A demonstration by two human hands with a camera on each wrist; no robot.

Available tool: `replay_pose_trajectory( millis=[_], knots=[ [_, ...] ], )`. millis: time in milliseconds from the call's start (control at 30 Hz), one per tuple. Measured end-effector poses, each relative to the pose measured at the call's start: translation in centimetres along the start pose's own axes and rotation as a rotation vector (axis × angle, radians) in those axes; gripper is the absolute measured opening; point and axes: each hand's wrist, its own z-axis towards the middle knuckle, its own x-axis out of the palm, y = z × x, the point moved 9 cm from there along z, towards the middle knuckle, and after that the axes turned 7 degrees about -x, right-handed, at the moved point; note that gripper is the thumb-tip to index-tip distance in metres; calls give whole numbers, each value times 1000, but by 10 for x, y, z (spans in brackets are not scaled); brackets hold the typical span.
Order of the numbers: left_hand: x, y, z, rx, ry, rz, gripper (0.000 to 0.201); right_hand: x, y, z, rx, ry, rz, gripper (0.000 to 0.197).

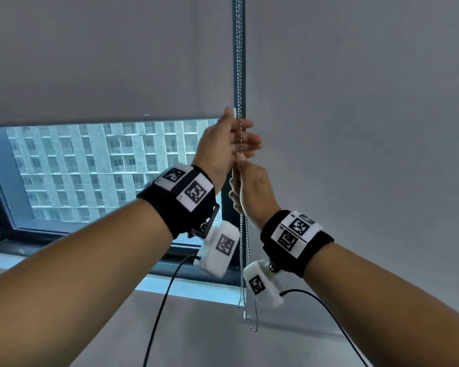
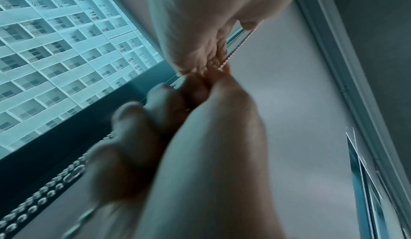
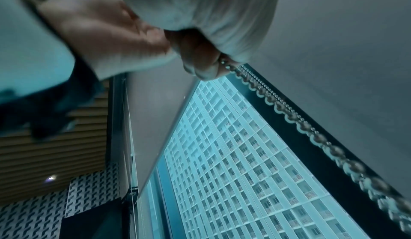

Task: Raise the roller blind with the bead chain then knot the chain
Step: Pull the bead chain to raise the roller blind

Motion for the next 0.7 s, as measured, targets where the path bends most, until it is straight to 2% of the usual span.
replay_pose_trajectory(
  millis=[200,333,567,700],
  knots=[
    [11,-8,11,-24,-15,-48,43,1,-15,-5,4,13,12,49],
    [5,-5,10,40,-54,-69,43,5,-13,-10,-18,42,-32,48],
    [0,4,4,75,-43,-80,42,1,-24,-16,-27,119,-96,38],
    [-6,12,1,61,-62,-102,41,-5,-15,-3,-114,141,-139,31]
  ],
)
